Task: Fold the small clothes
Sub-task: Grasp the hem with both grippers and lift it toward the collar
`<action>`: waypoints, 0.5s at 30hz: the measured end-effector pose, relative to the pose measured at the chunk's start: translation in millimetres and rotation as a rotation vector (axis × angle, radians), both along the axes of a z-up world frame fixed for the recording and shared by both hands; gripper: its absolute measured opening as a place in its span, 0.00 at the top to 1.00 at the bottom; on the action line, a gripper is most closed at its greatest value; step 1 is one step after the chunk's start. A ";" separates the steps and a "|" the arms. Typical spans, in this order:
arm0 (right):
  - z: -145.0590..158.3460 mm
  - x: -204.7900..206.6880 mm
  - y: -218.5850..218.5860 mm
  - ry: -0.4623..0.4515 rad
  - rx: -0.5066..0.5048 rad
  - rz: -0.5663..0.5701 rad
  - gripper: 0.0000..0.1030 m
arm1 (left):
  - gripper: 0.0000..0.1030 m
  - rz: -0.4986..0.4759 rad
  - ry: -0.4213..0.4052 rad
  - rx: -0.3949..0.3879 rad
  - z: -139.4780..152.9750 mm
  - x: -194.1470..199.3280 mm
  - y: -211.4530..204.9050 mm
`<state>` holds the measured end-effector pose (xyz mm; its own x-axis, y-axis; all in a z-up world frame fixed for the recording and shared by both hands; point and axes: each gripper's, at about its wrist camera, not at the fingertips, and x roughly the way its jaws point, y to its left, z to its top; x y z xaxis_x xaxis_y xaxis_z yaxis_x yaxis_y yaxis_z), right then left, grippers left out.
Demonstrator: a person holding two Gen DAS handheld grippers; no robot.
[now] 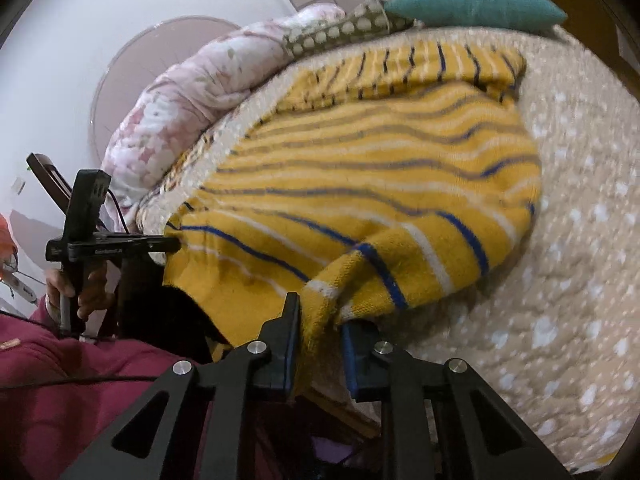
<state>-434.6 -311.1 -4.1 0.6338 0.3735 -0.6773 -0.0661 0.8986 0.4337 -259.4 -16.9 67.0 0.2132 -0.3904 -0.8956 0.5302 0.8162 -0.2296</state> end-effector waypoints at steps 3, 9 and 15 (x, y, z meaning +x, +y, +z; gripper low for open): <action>18.8 -1.6 -7.1 -0.069 -0.002 -0.051 0.80 | 0.90 -0.004 -0.031 -0.043 21.0 7.2 -0.3; 50.3 17.1 -18.1 -0.181 -0.052 -0.094 0.80 | 0.91 0.037 -0.107 -0.116 51.5 45.3 -10.2; 83.8 62.4 -44.4 -0.267 -0.115 -0.184 0.81 | 0.92 0.068 -0.183 -0.153 72.3 99.8 -41.0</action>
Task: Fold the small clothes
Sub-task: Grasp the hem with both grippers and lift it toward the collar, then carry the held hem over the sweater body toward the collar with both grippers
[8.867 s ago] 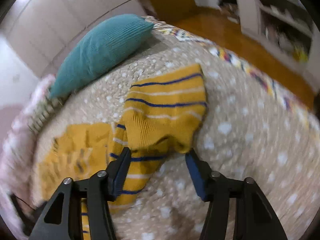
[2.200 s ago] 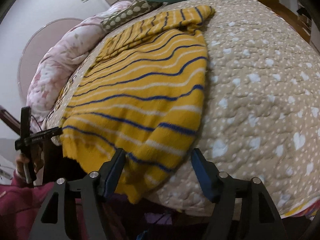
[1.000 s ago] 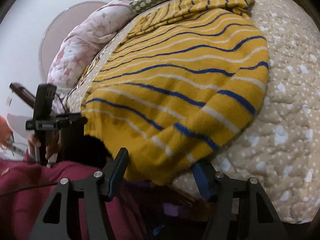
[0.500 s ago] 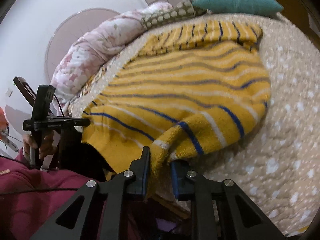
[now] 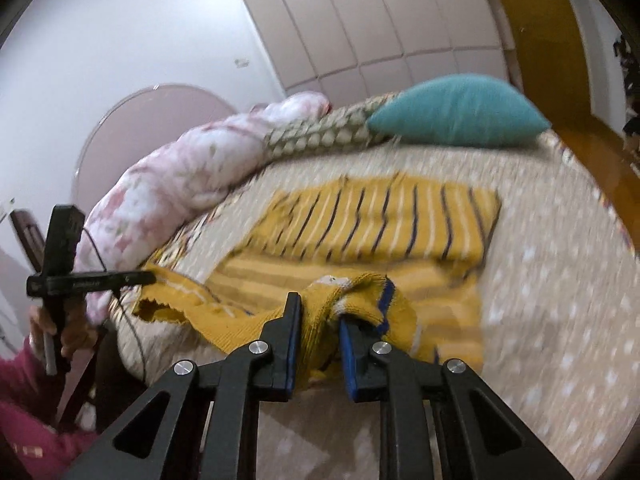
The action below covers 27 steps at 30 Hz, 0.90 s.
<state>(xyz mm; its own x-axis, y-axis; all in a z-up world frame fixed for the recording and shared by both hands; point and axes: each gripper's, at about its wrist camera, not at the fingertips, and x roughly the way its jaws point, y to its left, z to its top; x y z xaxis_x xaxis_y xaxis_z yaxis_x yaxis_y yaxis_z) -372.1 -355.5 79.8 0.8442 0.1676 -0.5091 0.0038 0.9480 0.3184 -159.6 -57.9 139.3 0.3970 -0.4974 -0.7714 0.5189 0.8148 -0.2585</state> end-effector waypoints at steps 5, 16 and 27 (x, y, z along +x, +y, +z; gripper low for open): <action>18.4 43.4 -22.4 -0.025 -0.012 -0.050 0.82 | 0.92 0.053 0.025 -0.061 7.4 54.0 -14.7; 14.7 140.9 -73.1 0.007 -0.002 -0.146 0.84 | 0.92 0.127 0.030 -0.021 -11.2 158.6 -60.2; -23.0 210.9 -140.8 0.086 0.095 -0.251 0.89 | 1.00 0.259 0.100 0.010 -55.3 237.8 -59.5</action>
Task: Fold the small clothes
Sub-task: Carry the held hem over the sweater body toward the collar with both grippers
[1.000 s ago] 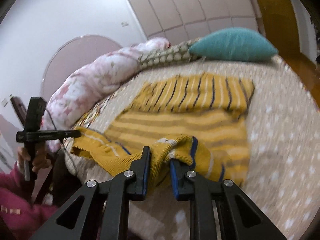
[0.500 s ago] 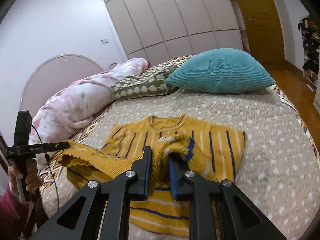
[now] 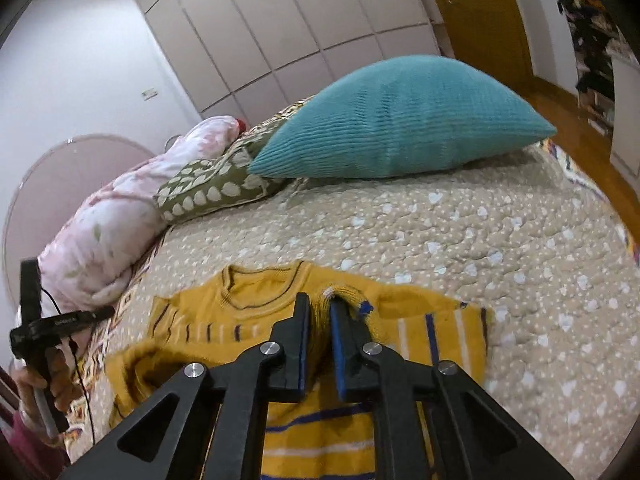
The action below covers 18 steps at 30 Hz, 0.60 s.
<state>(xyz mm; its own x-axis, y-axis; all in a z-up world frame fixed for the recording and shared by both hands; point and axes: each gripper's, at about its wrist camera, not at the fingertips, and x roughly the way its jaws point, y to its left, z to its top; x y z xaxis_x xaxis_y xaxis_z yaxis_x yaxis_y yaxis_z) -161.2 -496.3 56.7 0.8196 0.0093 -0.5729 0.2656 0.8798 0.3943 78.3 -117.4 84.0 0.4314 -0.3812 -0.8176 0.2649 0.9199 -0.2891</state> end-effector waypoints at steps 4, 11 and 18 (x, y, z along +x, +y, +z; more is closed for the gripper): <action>-9.2 6.7 -0.8 0.018 -0.011 0.007 0.89 | 0.91 -0.124 0.037 -0.024 -2.1 -19.0 0.0; -8.9 7.3 2.4 0.044 -0.029 0.037 0.89 | 0.27 -0.341 0.057 -0.024 2.6 -92.4 13.0; -6.0 4.5 7.8 0.044 -0.028 0.048 0.88 | 0.11 -0.257 0.134 -0.139 -23.7 -109.4 7.5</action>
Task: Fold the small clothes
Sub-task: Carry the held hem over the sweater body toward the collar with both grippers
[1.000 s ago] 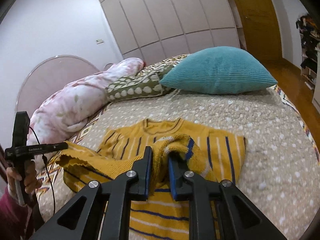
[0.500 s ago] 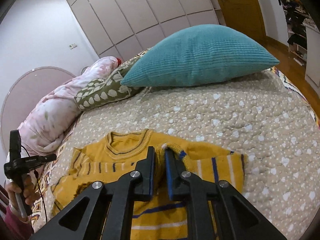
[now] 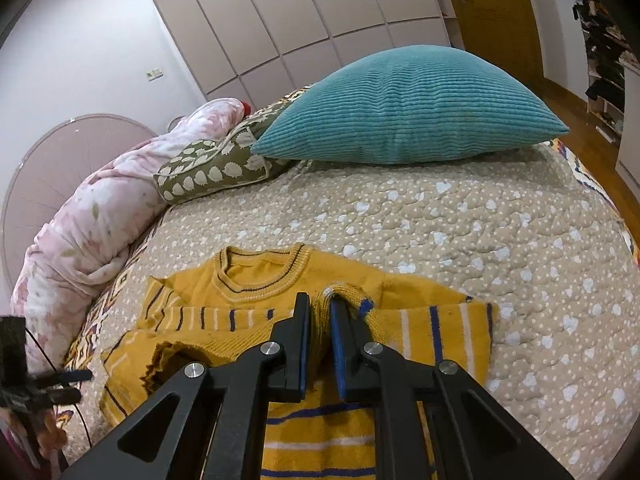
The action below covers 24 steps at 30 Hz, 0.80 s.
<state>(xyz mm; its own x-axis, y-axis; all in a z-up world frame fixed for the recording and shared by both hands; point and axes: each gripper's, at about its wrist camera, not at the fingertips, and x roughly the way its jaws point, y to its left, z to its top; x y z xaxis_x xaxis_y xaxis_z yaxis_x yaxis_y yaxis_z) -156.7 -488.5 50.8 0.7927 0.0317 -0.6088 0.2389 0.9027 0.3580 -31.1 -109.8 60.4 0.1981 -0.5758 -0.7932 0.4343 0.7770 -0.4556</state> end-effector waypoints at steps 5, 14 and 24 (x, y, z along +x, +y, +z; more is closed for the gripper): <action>0.1 -2.5 -3.9 0.002 0.042 -0.008 0.87 | 0.11 0.139 0.087 -0.118 -25.1 11.7 -18.8; 3.3 -5.8 1.4 -0.023 0.013 0.010 0.89 | 0.91 0.159 0.026 -0.094 -4.3 29.1 -28.4; 16.1 40.8 5.4 -0.050 0.002 -0.009 0.89 | 0.92 0.243 -0.020 -0.027 13.7 113.7 -31.3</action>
<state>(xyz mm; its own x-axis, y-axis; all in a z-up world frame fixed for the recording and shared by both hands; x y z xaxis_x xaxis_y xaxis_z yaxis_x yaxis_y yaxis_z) -115.9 -483.1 66.8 0.8222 0.0261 -0.5685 0.2284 0.8999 0.3716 82.5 -141.1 74.0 0.3487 -0.5305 -0.7726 0.2451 0.8473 -0.4712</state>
